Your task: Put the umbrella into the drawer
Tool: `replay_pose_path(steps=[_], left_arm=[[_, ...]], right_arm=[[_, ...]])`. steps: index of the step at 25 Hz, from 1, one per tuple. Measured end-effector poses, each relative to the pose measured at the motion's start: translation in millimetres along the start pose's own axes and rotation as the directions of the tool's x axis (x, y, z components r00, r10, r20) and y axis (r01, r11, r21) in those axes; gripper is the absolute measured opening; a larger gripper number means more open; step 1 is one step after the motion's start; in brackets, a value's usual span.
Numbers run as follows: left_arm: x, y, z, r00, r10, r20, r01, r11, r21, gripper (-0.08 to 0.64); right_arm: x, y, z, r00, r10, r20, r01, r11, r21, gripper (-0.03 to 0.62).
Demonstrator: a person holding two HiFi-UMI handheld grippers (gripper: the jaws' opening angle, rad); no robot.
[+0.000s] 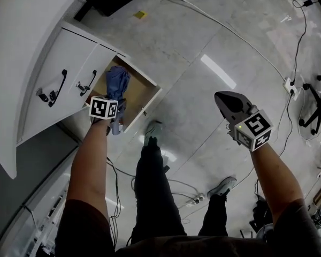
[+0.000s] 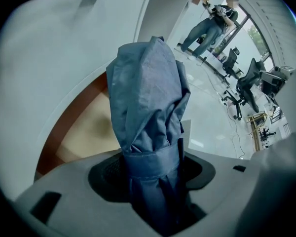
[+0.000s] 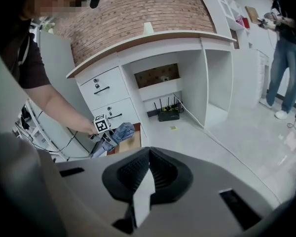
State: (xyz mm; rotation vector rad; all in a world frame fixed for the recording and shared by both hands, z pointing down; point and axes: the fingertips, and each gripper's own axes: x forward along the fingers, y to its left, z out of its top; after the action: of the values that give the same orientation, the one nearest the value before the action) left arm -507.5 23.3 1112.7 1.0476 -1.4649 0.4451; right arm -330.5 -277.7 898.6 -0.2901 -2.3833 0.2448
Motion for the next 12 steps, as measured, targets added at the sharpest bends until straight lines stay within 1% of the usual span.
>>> replay_pose_path(steps=[7,12], left_arm=[[37.6,20.1,2.2,0.998,0.032,-0.052,-0.035,0.998,-0.054,0.252],[59.7,35.6,6.1,0.997,0.048,-0.061,-0.054,0.994,-0.099,0.252]], right_arm=[[21.1,-6.8,-43.2,0.999,0.023,-0.034,-0.022,0.999,0.023,-0.006],[27.7,-16.8,-67.6,0.998,0.019,-0.058,-0.017,0.999,0.044,-0.006]])
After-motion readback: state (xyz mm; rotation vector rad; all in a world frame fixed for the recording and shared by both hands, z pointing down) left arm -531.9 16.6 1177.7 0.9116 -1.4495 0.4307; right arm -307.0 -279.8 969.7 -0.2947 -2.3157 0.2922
